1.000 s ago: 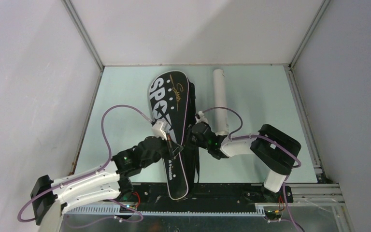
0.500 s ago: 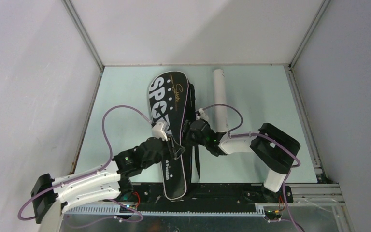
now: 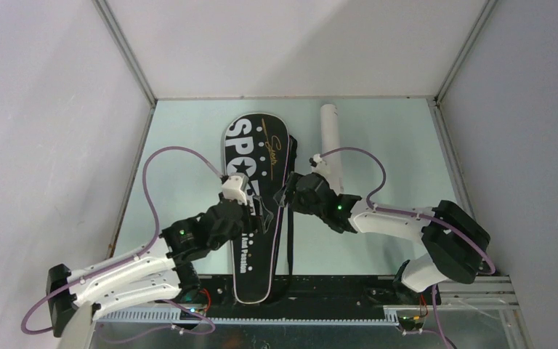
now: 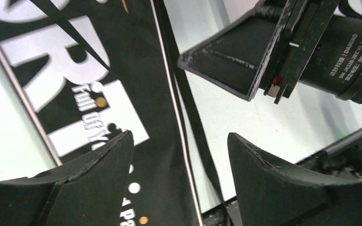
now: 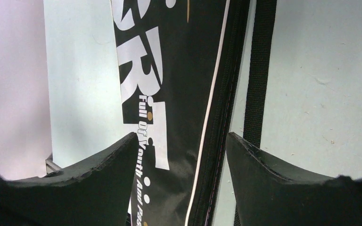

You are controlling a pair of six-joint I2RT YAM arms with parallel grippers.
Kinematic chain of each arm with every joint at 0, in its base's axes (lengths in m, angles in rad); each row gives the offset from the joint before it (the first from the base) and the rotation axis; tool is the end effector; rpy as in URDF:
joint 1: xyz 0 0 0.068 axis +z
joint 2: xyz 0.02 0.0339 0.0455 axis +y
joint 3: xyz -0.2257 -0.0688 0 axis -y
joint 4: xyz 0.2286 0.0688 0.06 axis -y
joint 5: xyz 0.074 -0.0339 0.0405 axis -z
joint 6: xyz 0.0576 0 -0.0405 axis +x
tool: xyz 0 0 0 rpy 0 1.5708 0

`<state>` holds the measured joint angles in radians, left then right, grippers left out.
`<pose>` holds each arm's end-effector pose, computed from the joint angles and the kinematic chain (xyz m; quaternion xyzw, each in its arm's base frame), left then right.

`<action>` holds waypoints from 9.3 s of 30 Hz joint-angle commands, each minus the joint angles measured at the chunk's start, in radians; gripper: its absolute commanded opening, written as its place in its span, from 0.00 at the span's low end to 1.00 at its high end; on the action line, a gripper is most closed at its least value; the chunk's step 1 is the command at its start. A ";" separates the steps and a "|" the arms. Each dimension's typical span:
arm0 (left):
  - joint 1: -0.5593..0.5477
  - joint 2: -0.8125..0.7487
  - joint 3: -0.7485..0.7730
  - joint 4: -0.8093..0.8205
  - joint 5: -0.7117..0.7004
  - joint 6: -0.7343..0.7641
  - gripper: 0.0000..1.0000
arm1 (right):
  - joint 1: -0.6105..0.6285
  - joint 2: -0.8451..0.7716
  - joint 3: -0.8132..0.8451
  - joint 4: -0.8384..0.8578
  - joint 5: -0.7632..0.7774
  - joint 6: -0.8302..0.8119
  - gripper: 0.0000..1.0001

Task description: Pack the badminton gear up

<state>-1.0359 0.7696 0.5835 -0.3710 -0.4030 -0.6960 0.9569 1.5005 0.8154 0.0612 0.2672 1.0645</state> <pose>0.1221 -0.1618 0.2201 0.0491 0.8607 -0.2489 0.4414 0.1992 0.2563 0.1648 0.1081 0.8775 0.3199 0.3405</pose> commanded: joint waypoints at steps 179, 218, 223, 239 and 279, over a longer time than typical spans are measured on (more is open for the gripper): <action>1.286 0.400 0.385 0.064 0.605 -0.255 0.00 | 0.221 -0.139 0.083 0.248 -0.349 -0.739 0.00; 1.290 0.374 0.270 0.143 0.655 -0.365 0.00 | 0.466 0.156 0.367 0.129 -0.376 -1.102 0.27; 1.295 0.346 0.252 0.142 0.681 -0.382 0.00 | 0.409 0.131 0.366 0.153 -0.218 -0.977 0.47; 1.297 0.267 0.211 0.096 0.693 -0.415 0.00 | 0.223 0.221 0.418 0.336 -0.119 -1.211 0.31; 1.318 0.141 0.158 -0.001 0.790 -0.457 0.00 | 0.220 0.505 0.544 0.684 -0.308 -1.769 0.41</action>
<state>0.2836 0.9463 0.7479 -0.3481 0.2848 -1.1263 1.1820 1.9976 1.3174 0.6754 -0.0132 -0.6727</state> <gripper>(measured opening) 0.020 0.401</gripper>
